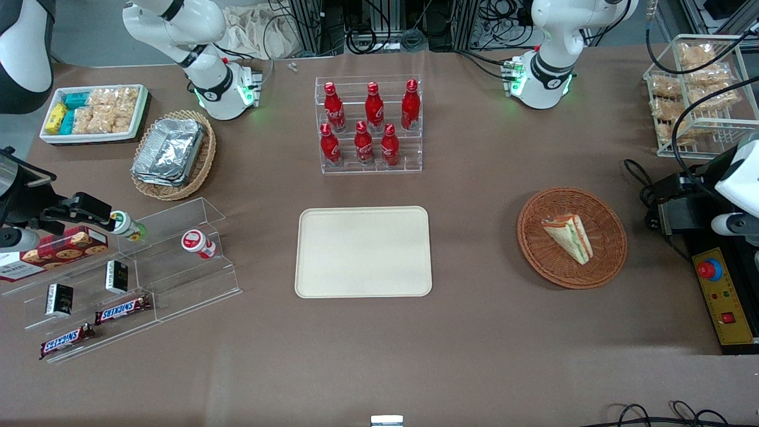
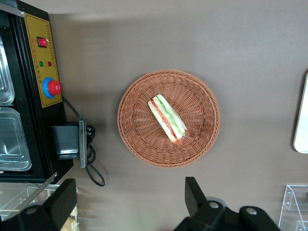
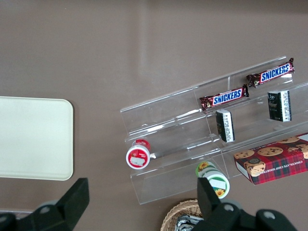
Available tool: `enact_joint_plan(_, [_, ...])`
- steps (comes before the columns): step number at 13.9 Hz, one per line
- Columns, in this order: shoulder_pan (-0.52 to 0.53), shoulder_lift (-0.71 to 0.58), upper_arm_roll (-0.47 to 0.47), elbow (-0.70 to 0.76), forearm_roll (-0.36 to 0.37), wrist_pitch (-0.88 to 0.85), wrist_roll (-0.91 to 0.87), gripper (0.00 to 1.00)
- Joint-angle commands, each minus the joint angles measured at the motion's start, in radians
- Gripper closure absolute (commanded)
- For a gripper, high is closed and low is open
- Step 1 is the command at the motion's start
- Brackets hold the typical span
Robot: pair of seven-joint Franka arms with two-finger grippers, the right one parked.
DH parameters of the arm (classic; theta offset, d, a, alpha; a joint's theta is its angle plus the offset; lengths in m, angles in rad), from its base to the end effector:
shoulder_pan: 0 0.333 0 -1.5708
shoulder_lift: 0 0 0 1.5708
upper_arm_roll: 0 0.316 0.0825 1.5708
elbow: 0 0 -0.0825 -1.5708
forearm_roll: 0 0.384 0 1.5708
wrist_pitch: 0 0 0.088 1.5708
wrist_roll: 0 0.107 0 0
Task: Place sandwich from basket to tray
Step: 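Move the left gripper toward the wicker basket holding the sandwich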
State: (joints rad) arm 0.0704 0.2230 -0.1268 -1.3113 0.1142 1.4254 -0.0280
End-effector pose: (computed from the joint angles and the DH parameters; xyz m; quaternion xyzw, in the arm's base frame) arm 0.6067 -0.0112 0.6048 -0.9976 0.0081 0.0518 0.0450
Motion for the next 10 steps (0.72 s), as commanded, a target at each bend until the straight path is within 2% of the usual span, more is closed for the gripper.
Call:
enact_joint_plan(1, [-0.015, 0.012, 0.012, 0.023, -0.007, 0.012, -0.026, 0.00])
enact_joint_plan(4, [-0.014, 0.013, 0.012, 0.018, -0.001, 0.012, -0.032, 0.00])
enact_joint_plan(8, [-0.012, -0.007, 0.012, -0.081, -0.010, 0.027, -0.040, 0.00])
enact_joint_plan(10, [-0.009, -0.080, 0.015, -0.234, -0.014, 0.116, -0.050, 0.00])
